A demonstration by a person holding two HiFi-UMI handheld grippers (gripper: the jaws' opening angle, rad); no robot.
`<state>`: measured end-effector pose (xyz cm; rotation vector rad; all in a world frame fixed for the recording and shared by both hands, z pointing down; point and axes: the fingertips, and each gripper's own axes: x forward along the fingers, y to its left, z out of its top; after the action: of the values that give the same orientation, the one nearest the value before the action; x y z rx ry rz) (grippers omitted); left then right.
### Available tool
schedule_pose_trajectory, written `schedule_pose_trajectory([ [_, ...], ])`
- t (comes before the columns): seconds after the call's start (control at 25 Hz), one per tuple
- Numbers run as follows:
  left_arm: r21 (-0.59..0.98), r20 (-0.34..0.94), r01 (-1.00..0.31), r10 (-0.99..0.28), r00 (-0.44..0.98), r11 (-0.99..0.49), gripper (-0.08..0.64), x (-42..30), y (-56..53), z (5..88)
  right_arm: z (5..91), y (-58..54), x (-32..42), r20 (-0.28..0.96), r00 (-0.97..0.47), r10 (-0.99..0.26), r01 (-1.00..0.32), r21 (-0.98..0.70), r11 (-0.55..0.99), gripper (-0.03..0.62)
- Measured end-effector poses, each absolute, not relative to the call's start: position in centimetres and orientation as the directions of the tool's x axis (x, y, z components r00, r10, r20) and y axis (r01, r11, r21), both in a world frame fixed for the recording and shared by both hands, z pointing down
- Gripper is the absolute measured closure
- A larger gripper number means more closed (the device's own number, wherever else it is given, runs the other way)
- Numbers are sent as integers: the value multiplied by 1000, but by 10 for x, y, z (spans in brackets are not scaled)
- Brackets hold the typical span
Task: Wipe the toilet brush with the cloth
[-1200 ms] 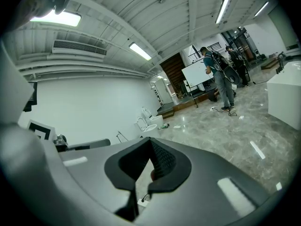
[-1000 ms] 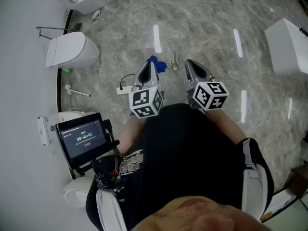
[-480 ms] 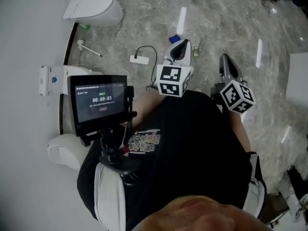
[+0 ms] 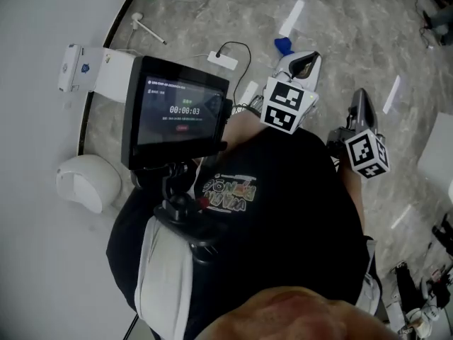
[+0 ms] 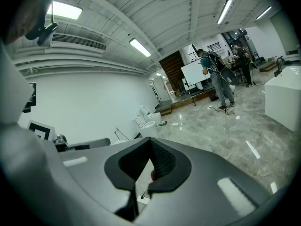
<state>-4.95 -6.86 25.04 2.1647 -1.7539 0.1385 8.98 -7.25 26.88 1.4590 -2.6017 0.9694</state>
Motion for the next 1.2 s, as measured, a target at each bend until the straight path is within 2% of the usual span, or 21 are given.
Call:
schedule_pose_trajectory([
  [0.28, 235, 291, -959, -930, 226, -159, 560, -52, -64, 253, 268, -69, 101, 299, -540, -787, -793, -493, 357, 591],
  [0.48, 195, 319, -979, -940, 120, -59, 560, -99, -61, 260, 265, -73, 93, 281, -543, -791, -785, -503, 361, 591],
  [0.72, 178, 414, -981, -898, 145, -76, 560, -184, -56, 320, 315, -53, 37, 363, -463, -808, -823, -515, 240, 591],
  [0.92, 171, 440, -980, -882, 169, -103, 560, -174, -47, 329, 315, -38, 40, 373, -459, -806, -838, -483, 254, 588],
  [1.04, 161, 446, -979, -875, 188, -128, 560, -164, -42, 331, 310, -38, 39, 370, -467, -803, -844, -457, 280, 548],
  [1.2, 146, 458, -978, -866, 199, -148, 560, -158, -36, 333, 304, -37, 37, 378, -469, -798, -859, -404, 314, 548],
])
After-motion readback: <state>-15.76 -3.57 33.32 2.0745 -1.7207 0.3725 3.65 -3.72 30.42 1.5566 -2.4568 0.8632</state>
